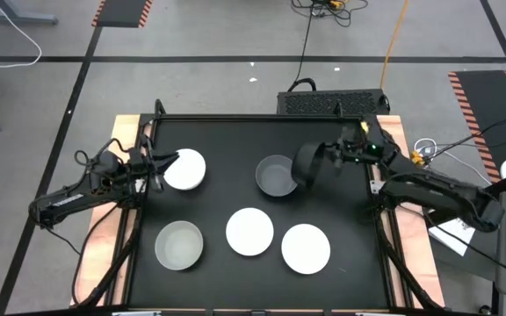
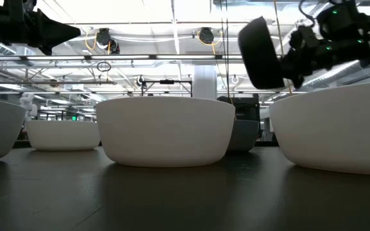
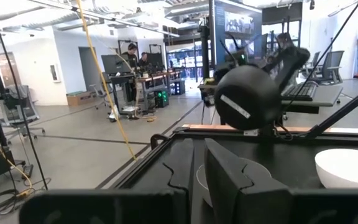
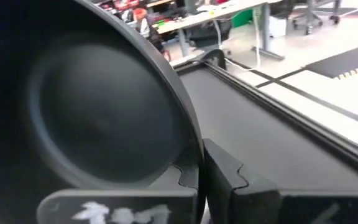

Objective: Nest bowls inside each other
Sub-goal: Stack the black bowl on the top gray bowl

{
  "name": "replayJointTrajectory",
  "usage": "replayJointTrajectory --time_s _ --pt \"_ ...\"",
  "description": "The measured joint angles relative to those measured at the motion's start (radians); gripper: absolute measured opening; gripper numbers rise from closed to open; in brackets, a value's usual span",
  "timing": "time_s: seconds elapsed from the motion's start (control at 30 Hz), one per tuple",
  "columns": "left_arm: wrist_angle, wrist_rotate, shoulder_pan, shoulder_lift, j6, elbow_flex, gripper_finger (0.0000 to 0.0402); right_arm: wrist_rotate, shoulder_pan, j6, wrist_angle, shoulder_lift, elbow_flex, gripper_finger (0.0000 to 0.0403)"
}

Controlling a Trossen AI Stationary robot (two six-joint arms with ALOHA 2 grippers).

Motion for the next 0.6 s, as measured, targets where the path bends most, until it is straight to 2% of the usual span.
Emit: replayJointTrajectory --time_s 0.33,0.6 --pt "0.004 0.001 -0.011 0.0 0.001 0.0 0.0042 0.0 0.072 -0.048 0.005 0.274 0.178 0.0" --pt "0.005 0.002 -0.012 0.0 0.001 0.0 0.0042 -0.002 0.08 -0.114 -0.343 0.408 0.446 0.0"
